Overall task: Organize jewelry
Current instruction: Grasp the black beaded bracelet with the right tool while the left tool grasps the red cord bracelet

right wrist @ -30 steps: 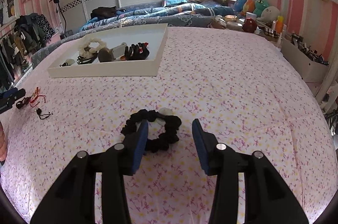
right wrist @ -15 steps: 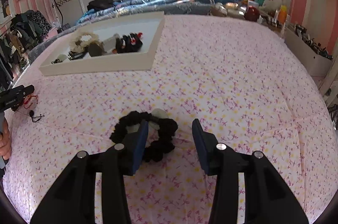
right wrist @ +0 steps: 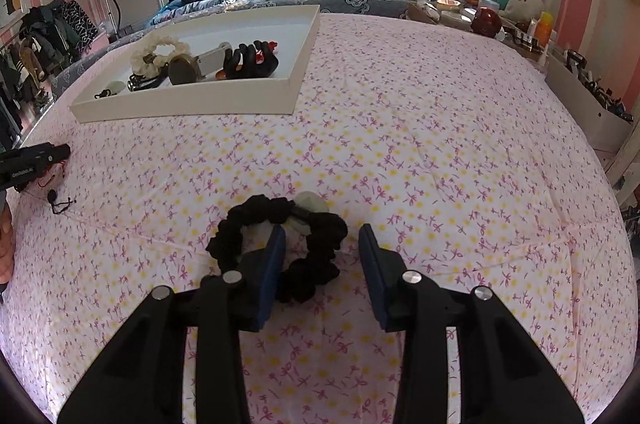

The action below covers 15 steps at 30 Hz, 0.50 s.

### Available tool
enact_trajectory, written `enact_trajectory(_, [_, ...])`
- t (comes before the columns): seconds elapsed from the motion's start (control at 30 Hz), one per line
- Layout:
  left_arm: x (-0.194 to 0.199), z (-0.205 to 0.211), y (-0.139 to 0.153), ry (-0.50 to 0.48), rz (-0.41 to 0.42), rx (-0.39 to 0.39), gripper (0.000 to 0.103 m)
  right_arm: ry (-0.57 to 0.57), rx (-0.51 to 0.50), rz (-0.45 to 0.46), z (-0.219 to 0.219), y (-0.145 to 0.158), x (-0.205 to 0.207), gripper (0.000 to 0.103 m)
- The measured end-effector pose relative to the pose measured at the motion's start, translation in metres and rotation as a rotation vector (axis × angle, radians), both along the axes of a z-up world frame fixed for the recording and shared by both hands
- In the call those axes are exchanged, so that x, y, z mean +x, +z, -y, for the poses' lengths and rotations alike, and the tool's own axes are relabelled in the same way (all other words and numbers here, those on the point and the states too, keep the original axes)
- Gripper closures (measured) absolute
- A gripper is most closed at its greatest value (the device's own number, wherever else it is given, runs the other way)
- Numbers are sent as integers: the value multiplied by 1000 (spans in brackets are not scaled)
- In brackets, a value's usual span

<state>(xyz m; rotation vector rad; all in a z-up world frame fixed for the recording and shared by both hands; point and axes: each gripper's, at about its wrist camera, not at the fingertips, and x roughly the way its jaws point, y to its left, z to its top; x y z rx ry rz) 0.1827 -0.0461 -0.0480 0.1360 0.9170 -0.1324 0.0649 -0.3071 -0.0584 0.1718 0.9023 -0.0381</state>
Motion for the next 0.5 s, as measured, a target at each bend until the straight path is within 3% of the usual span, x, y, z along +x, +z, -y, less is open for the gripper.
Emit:
enact_trajectory(0.1, [0,3,0,-18,4,-6,58,1,8,2,0,0,0,70])
enact_trajectory(0.17, [-3,7,0,-31,14,3,77,2,10,5,1,0,0,82])
enact_trajectory(0.2, [-4,8,0,-36,18,7,82,1,11,6,2,0,-1,86])
enact_trajectory(0.27, [-5,9,0,-42,23,5,101,-4,26,9,4,0,-1,92])
enact_trajectory(0.5, [-17,1,14,-100,79,-73,101,-17,102,47,12,4,-5,94])
